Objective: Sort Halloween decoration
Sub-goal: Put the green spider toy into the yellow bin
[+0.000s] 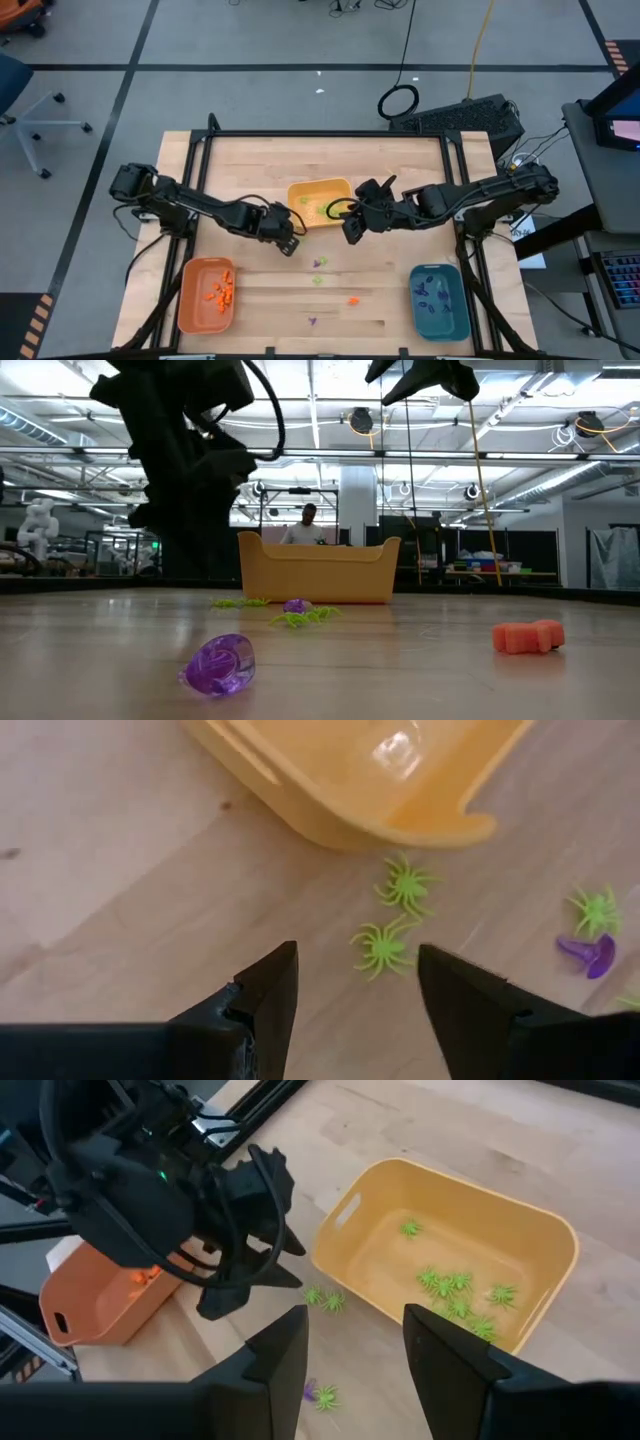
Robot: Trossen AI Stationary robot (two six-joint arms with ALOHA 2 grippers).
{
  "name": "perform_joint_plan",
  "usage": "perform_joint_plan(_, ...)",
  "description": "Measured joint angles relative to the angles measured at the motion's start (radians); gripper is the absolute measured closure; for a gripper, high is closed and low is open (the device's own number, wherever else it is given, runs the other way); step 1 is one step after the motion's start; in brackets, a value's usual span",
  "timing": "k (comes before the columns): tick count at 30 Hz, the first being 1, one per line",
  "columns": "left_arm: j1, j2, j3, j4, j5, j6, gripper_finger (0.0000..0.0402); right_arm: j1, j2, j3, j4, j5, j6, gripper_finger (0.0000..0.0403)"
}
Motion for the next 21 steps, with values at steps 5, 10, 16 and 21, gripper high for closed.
perform_joint_plan(5, -0.026, 0.042, 0.000, 0.024, -0.016, -0.029, 0.0201, 0.000, 0.000, 0.000, -0.001, -0.001, -0.024, 0.0252)
perform_joint_plan(10, -0.037, 0.058, 0.000, 0.043, -0.030, -0.062, 0.0201, 0.000, 0.000, 0.000, -0.004, -0.003, -0.031, 0.0252)
perform_joint_plan(16, -0.055, 0.085, 0.001, 0.047, -0.061, -0.073, 0.0201, 0.000, 0.000, 0.000, -0.004, -0.003, -0.040, 0.0252)
perform_joint_plan(21, -0.071, 0.106, 0.002, 0.048, -0.063, -0.080, 0.0201, 0.001, 0.000, 0.000, -0.008, -0.004, -0.054, 0.0252)
